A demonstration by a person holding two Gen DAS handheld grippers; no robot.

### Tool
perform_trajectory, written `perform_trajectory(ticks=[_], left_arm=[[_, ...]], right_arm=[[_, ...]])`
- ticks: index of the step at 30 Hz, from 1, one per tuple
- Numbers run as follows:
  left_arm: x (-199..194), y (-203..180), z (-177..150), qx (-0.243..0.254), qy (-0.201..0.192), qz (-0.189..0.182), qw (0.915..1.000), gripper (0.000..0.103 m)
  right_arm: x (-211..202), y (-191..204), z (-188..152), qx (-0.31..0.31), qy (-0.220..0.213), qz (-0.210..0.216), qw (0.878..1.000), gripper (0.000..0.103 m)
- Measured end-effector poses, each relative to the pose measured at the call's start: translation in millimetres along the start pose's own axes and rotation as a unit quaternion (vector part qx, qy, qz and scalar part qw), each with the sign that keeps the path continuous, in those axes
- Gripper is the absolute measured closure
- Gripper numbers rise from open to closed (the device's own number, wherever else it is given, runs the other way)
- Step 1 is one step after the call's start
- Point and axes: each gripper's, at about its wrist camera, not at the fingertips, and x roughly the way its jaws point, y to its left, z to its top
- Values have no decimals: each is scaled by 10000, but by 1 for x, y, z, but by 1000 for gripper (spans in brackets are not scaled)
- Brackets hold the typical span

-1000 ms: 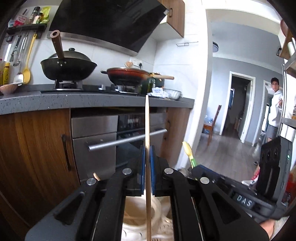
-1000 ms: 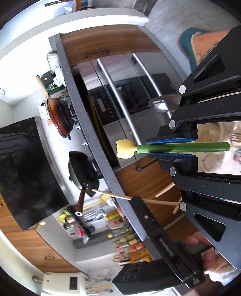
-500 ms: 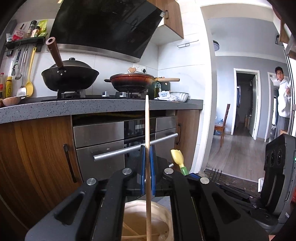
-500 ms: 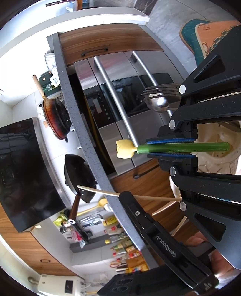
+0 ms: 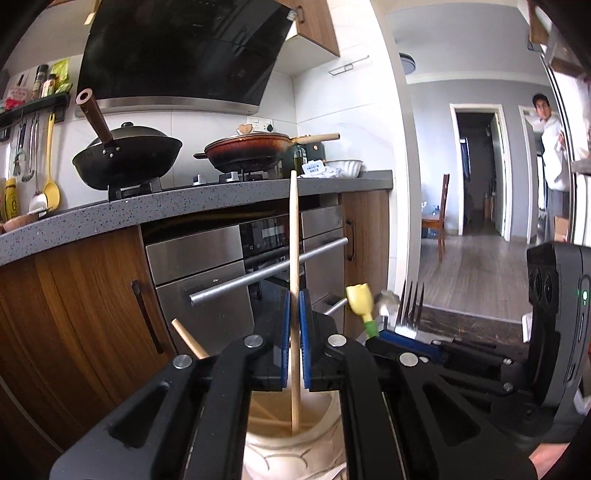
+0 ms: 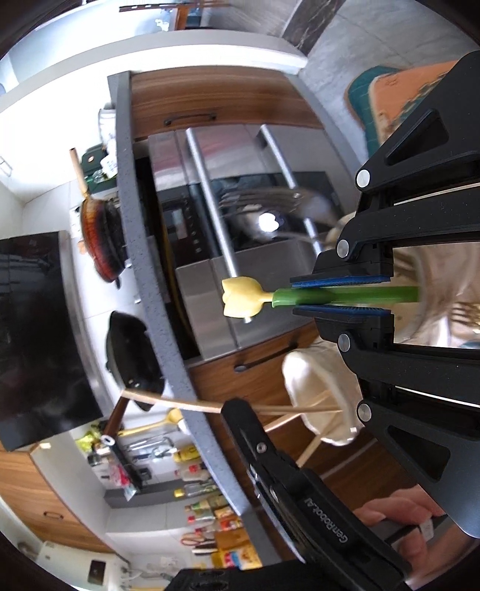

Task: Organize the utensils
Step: 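Lower and release the chopstick into the tall pot while the right releases the spatula, then move both open grippers back down to the utensils on the cloth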

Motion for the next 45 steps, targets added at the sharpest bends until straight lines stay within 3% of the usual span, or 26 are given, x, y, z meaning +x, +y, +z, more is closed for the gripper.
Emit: perform_trajectory(ticks=[5, 12, 16, 19, 22, 24, 26, 28, 30, 33, 38, 42, 45], left_arm=[[-2, 3, -10, -43, 383, 71, 9992, 98], [-8, -1, -17, 144, 520, 162, 9984, 98], [-11, 0, -16, 51, 582, 161, 9982, 95], [-17, 1, -15, 30, 559, 168, 9983, 76], [-26, 2, -12, -27, 526, 167, 9985, 74], [-34, 5, -9, -81, 491, 183, 9986, 66], [-45, 8, -7, -166, 422, 201, 9988, 52], [-55, 10, -5, -227, 392, 174, 9988, 50], [-65, 12, -6, -284, 436, 212, 9984, 44], [-77, 18, -8, -428, 543, 275, 9972, 31], [-99, 28, -19, -643, 738, 311, 9947, 14], [-109, 30, -39, -606, 1047, 402, 9918, 8], [-109, 32, -62, -579, 1414, 505, 9870, 8]], right_arm=[[-5, -4, -12, 159, 194, -104, 9996, 93], [-6, -1, -17, 93, 395, -126, 9991, 92], [-9, -1, -17, 93, 404, -76, 9991, 78], [-16, 1, -17, 80, 360, -115, 9993, 73], [-25, 0, -17, 112, 376, -157, 9991, 68], [-34, -1, -16, 156, 341, -134, 9992, 62], [-44, -2, -16, 155, 313, -113, 9993, 59], [-53, -1, -16, 94, 329, -144, 9993, 52], [-63, -1, -16, 39, 339, -215, 9992, 39], [-77, -1, -17, -14, 347, -233, 9991, 22], [-94, 5, -22, -263, 432, -345, 9981, 9], [-102, 14, -34, -487, 598, -457, 9960, 5], [-104, 20, -44, -633, 730, -813, 9920, 5]])
